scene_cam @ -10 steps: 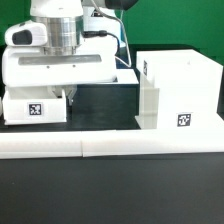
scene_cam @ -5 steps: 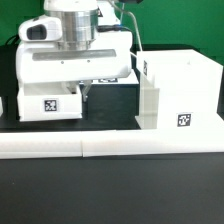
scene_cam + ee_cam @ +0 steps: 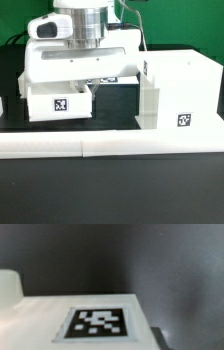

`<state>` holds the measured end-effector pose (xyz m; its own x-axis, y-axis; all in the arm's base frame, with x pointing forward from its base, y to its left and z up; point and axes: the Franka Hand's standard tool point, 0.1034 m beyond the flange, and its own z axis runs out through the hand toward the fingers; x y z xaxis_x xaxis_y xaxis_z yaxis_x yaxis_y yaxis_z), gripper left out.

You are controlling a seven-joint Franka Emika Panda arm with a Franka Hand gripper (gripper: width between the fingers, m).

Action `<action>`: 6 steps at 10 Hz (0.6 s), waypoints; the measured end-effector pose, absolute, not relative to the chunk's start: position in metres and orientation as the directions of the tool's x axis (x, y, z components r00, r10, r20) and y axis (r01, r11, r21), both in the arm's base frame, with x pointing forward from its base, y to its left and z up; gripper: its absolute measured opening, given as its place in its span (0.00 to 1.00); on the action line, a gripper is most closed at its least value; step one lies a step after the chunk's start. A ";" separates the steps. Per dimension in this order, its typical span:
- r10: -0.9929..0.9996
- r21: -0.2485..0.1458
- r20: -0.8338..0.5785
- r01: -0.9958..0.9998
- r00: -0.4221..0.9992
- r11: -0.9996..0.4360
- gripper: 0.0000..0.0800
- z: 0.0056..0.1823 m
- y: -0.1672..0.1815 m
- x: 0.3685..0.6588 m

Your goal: Assemble drawer

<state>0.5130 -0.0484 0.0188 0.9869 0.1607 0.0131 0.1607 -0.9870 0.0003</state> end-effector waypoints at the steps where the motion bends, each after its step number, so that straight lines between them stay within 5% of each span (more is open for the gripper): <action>1: 0.160 0.000 0.013 0.160 0.987 -0.987 0.05 0.019 -0.048 0.513; 6: 0.559 0.010 -0.012 0.559 0.829 -0.829 0.05 0.019 -0.050 0.522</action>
Offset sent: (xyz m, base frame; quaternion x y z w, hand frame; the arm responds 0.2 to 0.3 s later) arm 0.0308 0.0193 0.0015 0.0414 -0.0193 -0.3246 0.9447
